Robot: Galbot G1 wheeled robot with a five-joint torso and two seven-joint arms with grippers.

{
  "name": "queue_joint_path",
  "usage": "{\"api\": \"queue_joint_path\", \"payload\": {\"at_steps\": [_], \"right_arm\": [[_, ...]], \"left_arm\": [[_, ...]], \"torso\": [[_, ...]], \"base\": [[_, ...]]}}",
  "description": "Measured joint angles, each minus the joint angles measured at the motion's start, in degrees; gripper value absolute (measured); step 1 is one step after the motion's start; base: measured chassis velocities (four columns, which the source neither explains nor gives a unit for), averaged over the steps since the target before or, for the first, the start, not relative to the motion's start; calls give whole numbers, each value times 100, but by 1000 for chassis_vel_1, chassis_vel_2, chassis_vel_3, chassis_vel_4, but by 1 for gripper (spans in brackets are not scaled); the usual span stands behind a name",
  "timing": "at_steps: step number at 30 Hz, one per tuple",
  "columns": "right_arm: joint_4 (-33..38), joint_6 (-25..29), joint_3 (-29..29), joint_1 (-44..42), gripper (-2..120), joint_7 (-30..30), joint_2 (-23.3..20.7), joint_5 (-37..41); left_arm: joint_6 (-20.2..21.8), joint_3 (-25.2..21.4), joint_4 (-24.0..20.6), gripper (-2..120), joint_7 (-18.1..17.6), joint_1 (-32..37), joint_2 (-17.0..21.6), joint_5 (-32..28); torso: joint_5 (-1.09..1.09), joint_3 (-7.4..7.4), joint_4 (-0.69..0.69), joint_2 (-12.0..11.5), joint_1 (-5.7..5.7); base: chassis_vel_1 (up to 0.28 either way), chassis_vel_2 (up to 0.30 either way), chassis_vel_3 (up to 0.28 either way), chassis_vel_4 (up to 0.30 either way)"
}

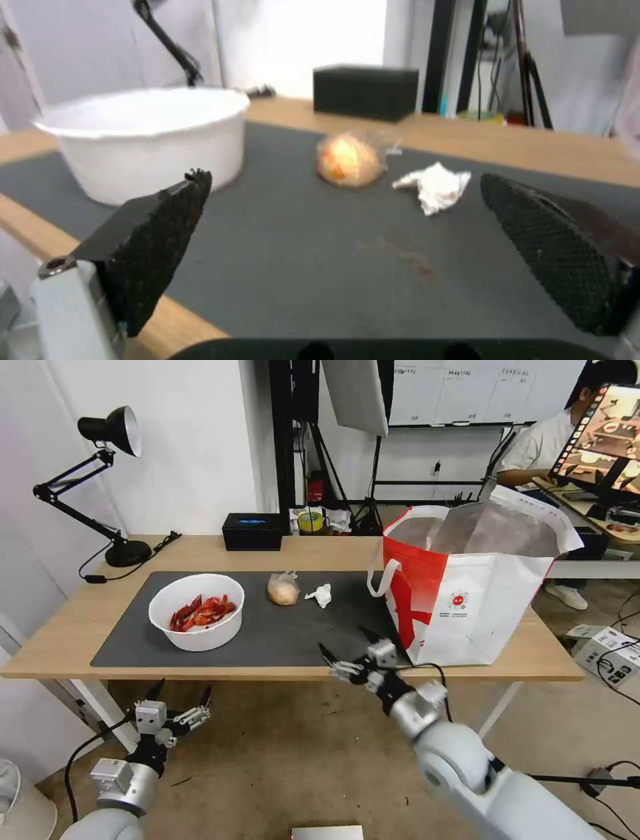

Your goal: Pick up the trash from the table and place it into the takeout bag.

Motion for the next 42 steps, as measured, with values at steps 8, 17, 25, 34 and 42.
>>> {"api": "queue_joint_path", "payload": {"at_steps": [8,17,25,34,42], "right_arm": [[-664,-930,-713,1226,100,1125,511,495],[-1322,-1286,-956,1960,100,2112,1179,986],[-1952,-1577,-1090,2442,100,3068,1816,1235],[-2571,-1885,-907,2704,100,3703,2503,1362],[-3025,-2067,-890,2950,100,3919,2716,1399]], "left_arm": [[7,7,7,100,1,0,-25,36],[8,7,39,100,0,0,-35,50],[12,20,83,100,-1,-32,-9,47],[11,22,111,100,-2,-18,14,7],[11,21,108,100,-5,-13,75,-5]], "torso": [[-1,0,-1,0,0],[-1,0,-1,0,0],[-1,-1,-1,0,0],[-1,-1,-1,0,0],[0,-1,0,0,0]], "base": [[0,0,0,0],[0,0,0,0],[0,0,0,0],[0,0,0,0],[0,0,0,0]]}}
